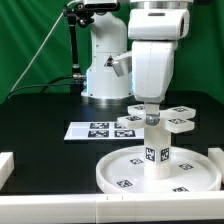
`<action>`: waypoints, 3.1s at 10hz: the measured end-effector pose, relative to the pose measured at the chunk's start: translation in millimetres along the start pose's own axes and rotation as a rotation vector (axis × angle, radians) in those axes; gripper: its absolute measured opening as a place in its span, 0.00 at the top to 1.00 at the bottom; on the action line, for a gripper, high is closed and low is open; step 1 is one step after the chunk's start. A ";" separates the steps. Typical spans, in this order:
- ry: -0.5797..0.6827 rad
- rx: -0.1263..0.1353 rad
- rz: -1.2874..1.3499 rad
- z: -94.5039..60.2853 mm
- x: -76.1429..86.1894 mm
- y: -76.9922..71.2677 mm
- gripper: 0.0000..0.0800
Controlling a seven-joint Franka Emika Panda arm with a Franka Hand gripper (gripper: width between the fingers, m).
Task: Assemble round table
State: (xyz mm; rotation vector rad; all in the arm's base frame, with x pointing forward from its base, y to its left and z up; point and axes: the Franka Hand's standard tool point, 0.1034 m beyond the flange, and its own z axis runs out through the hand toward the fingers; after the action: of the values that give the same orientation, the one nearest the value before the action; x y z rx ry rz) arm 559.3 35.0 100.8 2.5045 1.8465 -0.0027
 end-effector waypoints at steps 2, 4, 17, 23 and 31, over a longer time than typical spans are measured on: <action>-0.001 0.002 0.009 1.0 -1.0 -0.2 0.19; -0.002 0.002 0.016 1.1 -5.1 1.3 0.31; 0.039 0.038 0.884 0.8 -15.3 2.8 0.45; 0.036 0.056 1.343 0.8 -7.4 0.1 0.45; 0.076 0.099 2.221 0.0 3.6 -0.4 0.45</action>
Offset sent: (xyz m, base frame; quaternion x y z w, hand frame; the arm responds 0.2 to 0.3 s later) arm -0.0009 -0.0056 0.0022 -0.0010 -0.0035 -0.0077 1.0000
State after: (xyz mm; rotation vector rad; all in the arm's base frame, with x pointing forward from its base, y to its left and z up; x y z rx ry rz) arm 560.0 38.5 100.7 2.8690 -1.4780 0.0452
